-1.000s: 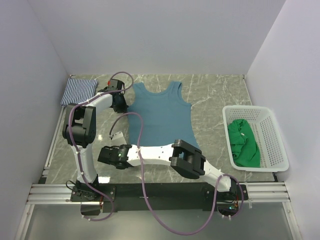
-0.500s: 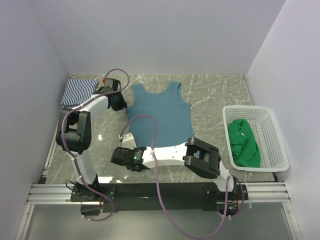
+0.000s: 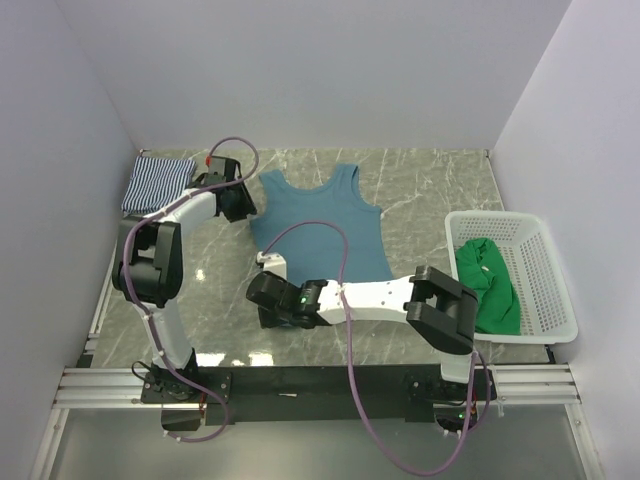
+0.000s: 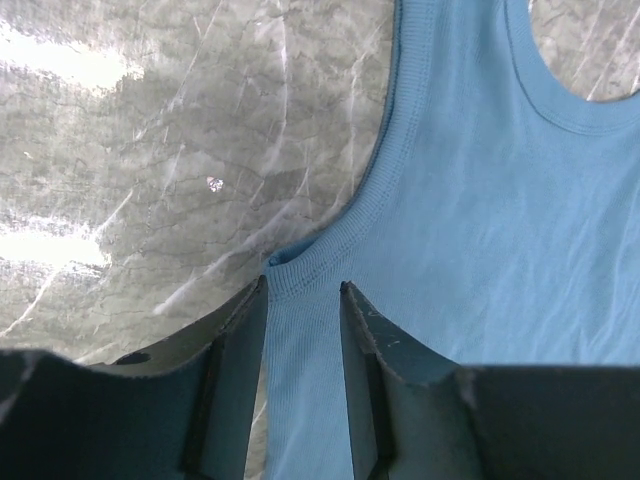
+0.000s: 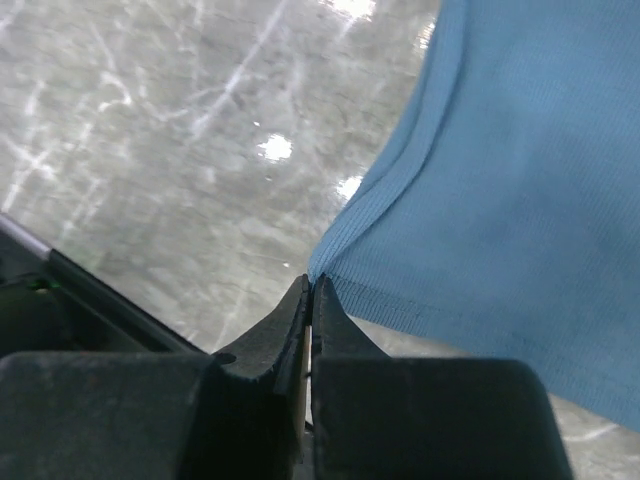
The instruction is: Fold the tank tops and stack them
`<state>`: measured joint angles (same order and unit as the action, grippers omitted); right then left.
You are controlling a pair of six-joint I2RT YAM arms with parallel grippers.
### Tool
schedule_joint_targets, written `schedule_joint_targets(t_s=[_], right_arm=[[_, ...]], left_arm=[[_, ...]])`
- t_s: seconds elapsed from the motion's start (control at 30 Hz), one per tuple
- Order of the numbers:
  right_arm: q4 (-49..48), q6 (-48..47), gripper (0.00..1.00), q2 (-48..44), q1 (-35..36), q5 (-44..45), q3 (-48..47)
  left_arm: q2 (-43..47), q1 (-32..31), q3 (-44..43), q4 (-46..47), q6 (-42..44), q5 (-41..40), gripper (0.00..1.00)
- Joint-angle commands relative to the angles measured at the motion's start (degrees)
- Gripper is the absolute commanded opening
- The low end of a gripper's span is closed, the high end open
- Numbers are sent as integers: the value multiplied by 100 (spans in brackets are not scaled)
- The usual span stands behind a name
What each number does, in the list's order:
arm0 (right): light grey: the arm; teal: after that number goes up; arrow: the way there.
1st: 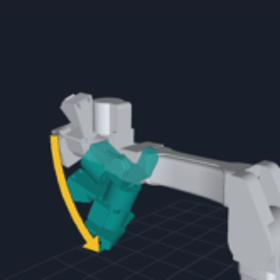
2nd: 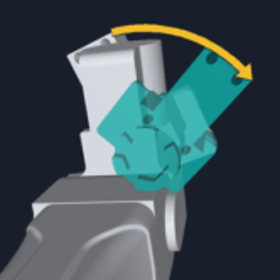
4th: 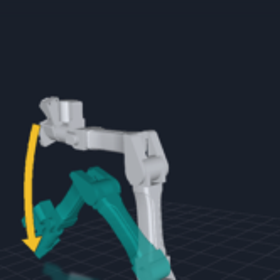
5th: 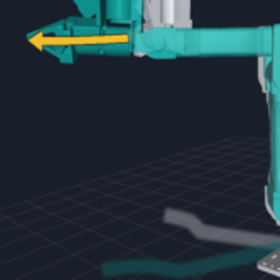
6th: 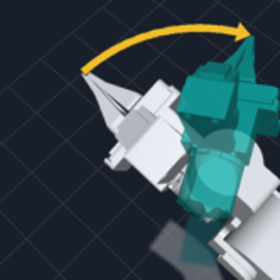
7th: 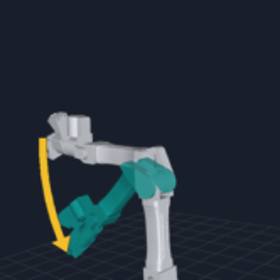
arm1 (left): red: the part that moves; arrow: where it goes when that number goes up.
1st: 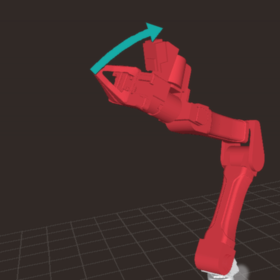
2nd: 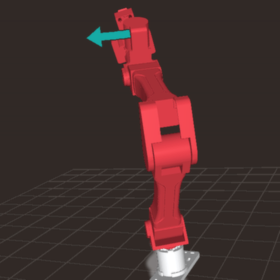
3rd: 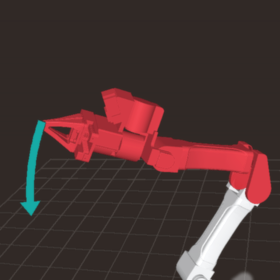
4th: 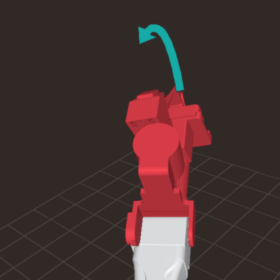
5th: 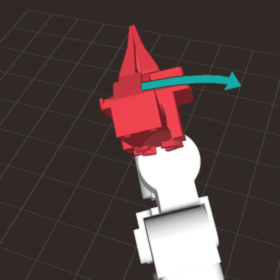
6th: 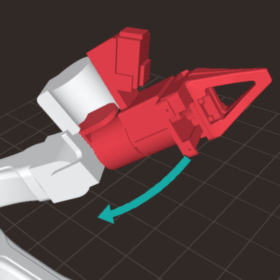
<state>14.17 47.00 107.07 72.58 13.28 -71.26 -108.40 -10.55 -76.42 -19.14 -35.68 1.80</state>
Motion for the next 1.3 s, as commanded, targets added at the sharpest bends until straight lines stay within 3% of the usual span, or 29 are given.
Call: schedule_joint_targets(t_s=[0.0, 0.77, 0.97, 1.0, 1.27], right_arm=[[-336, 116, 0, -230, -42, -290, 51], [-134, 204, 0, -151, -174, -256, 51], [23, 257, 0, 16, -51, -255, -54], [50, 257, 0, 60, -16, -264, -106], [534, 213, 0, 517, 502, -317, -555]], left_arm=[[-111, 9, -127, 51, -62, 83, 41], [-603, 0, -92, 68, -18, 13, 23], [-595, 0, -154, -11, -61, -163, 8], [-586, 9, -154, -29, -79, -163, 1], [-217, 35, -128, -520, -263, -1375, 1]])
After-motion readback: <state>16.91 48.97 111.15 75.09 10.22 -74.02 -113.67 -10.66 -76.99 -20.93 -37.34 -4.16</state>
